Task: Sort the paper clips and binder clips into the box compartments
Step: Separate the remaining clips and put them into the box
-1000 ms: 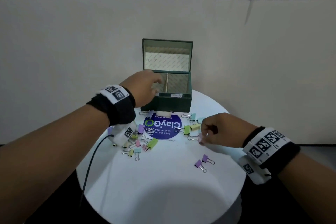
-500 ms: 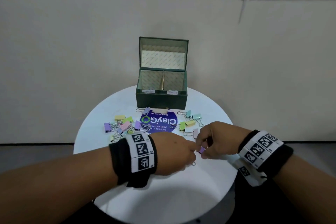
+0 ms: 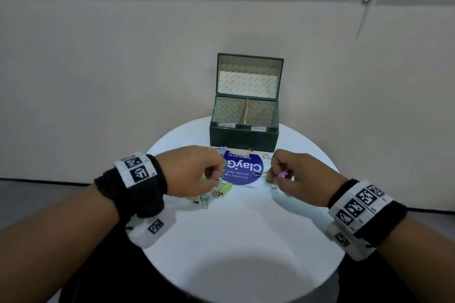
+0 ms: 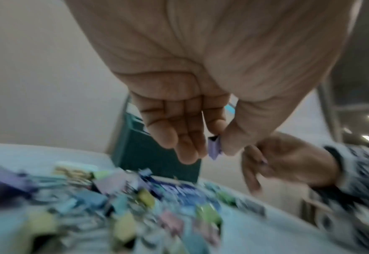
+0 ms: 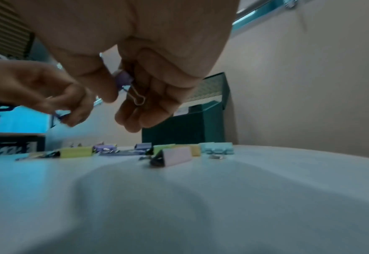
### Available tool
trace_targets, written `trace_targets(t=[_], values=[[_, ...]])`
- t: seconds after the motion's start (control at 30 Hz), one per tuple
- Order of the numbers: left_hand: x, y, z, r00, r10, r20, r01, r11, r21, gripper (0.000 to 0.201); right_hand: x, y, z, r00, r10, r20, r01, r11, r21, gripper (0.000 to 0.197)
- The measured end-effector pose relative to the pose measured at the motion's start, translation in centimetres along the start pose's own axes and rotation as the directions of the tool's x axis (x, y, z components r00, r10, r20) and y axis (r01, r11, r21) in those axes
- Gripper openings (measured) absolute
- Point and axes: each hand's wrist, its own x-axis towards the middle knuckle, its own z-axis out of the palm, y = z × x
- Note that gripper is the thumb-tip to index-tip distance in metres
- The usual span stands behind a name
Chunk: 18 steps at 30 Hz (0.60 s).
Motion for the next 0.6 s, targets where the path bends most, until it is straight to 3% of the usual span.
trace_targets(t=[0.1, 0.2, 0.33, 0.4, 0.47, 0.6], values=[[-0.8, -2.7, -1.9, 0.972, -0.186, -0.141, 0.156, 0.967, -0.2, 0.019, 1.4, -1.9, 1.1, 0.991, -0.035, 0.128, 0.042, 0.998, -0.046, 0.017], [-1.6, -4.1, -2.2, 0.954, -0.299, -0.037, 0.269, 0.901, -0.341, 0.03, 3.0, -3.3, 2.7, 0.965, -0.043, 0.257, 0.094, 0.978, -0.189, 0.015], [-2.1, -3.4, -1.1, 0.953, -0.244, 0.177, 0.26, 0.963, -0.068, 0.024, 5.0, -4.6, 4.0, 0.958, -0.05, 0.282, 0.129, 0.954, -0.27, 0.022], [-2.2, -2.7, -0.2, 0.96, -0.199, 0.196, 0.193, 0.98, 0.05, 0.01, 5.9, -5.0, 4.5, 0.958, -0.067, 0.278, 0.142, 0.956, -0.258, 0.031], [-2.1, -2.3, 0.6, 0.962, -0.166, 0.219, 0.129, 0.976, 0.173, 0.015, 6.6, -5.7, 5.0, 0.957, -0.056, 0.285, 0.135, 0.955, -0.265, 0.037], [-1.9, -2.1, 1.2, 0.958, -0.198, 0.208, 0.127, 0.942, 0.311, 0.024, 7.1, -6.4, 6.1, 0.953, -0.086, 0.289, 0.177, 0.936, -0.304, 0.025]])
